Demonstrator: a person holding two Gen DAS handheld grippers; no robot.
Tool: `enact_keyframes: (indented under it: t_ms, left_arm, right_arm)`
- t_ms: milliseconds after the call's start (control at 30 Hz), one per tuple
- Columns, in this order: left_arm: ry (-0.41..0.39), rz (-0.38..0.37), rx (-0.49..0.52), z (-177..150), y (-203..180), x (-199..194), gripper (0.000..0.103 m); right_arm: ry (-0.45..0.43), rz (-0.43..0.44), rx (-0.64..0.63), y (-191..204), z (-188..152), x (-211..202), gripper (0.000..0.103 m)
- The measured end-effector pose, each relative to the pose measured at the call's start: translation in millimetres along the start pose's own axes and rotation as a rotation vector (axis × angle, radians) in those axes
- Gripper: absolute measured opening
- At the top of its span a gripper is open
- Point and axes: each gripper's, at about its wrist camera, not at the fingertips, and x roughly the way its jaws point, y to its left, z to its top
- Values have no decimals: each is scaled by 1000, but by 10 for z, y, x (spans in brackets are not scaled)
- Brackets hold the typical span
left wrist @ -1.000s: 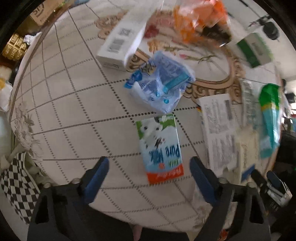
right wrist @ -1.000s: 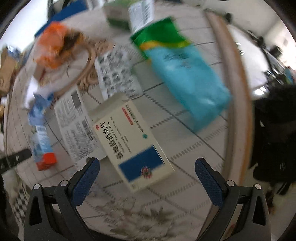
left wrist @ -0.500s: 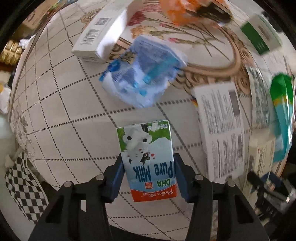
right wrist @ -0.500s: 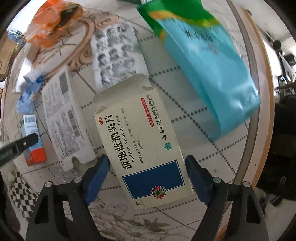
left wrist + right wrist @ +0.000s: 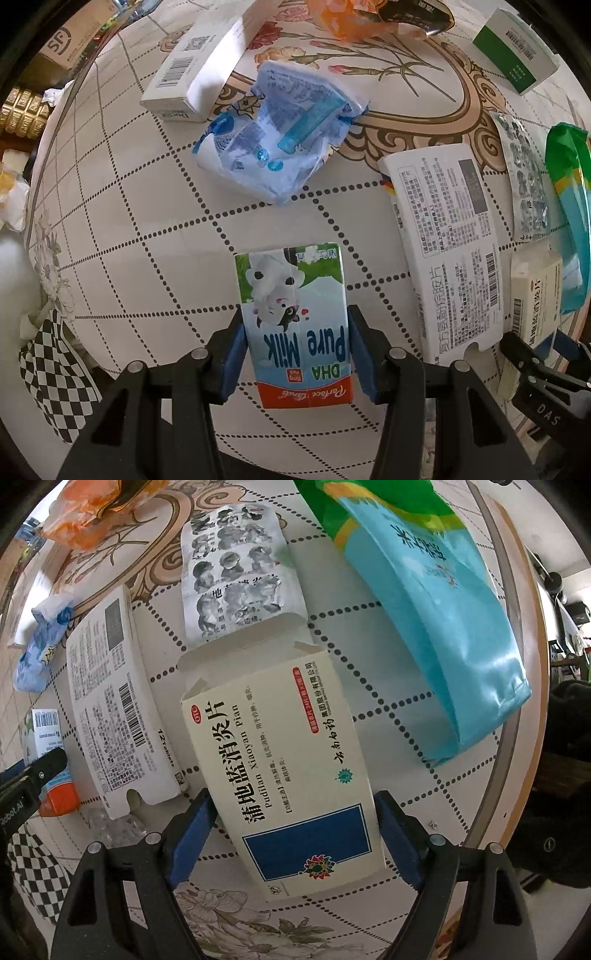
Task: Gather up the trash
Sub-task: 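Grasp the milk carton with the left tool while the right tool grasps the white medicine box, then carry the milk carton and medicine box over the trash bin with both tools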
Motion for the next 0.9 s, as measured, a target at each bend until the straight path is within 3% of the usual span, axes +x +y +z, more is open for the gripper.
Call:
enact_keyframes:
  t_ms: [133,200,467,733,900]
  left_arm:
    - [-19,-4,3,-35,49,95,47]
    - [-39,-4,4,-126,197,90,47]
    - [-163,-7,48,-608,324,-502,47]
    - [-311,-37,89,-1282,570,-1007,47]
    - [-342,-82,57,-1906,968,-1064,47]
  right_arm:
    - [-17,-6,-18,42,-3,-19,83]
    - [-26,17,-22,46,-195,-147,81]
    - [-140,54,20,-109,-672,-581,81]
    - [-278,108,38,151,-1581,-1138,81]
    - [-302,143,-11,529,-2315,-1327,81]
